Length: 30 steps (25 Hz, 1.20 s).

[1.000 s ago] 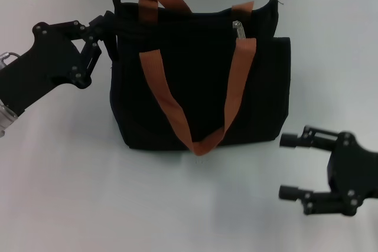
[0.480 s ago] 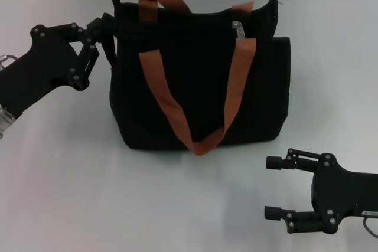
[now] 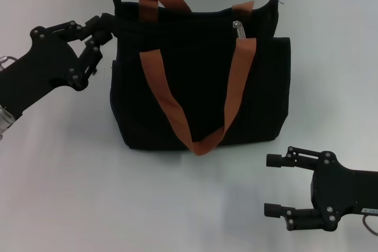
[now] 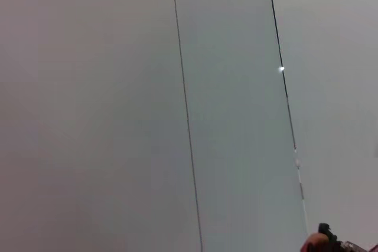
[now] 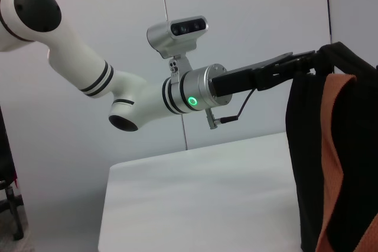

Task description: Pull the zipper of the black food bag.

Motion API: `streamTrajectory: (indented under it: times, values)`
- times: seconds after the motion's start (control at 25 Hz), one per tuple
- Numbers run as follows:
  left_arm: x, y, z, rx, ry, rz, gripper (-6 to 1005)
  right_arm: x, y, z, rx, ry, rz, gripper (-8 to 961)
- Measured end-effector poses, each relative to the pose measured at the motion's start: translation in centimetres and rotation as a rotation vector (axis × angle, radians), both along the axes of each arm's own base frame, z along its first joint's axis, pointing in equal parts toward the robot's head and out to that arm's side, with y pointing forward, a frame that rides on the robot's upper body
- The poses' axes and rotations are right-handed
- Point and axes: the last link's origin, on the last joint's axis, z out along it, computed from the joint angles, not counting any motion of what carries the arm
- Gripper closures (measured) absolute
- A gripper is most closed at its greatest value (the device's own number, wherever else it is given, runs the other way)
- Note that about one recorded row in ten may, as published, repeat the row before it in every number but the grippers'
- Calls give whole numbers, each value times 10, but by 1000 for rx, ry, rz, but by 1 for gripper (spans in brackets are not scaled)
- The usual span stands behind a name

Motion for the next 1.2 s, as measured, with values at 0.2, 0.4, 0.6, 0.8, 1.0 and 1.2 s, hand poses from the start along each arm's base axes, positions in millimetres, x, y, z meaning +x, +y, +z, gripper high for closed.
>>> streamTrajectory:
  times: [0.2,0.4,0.6,0.8,1.0,1.2]
  values:
    - [0,3,-1,-28,4,13,856,0,0,-1,-2,-5,1,141]
    - [-1,4,6,-59,2,25,660,0,1,-1,-1,-10,0,141]
    - [-6,5,33,-139,12,50,489,-1,2,-2,-1,-9,1,140]
    - [1,5,61,-347,8,41,299,-2,5,-2,4,-12,5,140]
    - [24,-5,43,-542,34,-94,173,-2,7,-3,9,-22,1,140]
    - [32,-21,16,-639,82,-196,173,-4,9,-6,-1,-15,1,140]
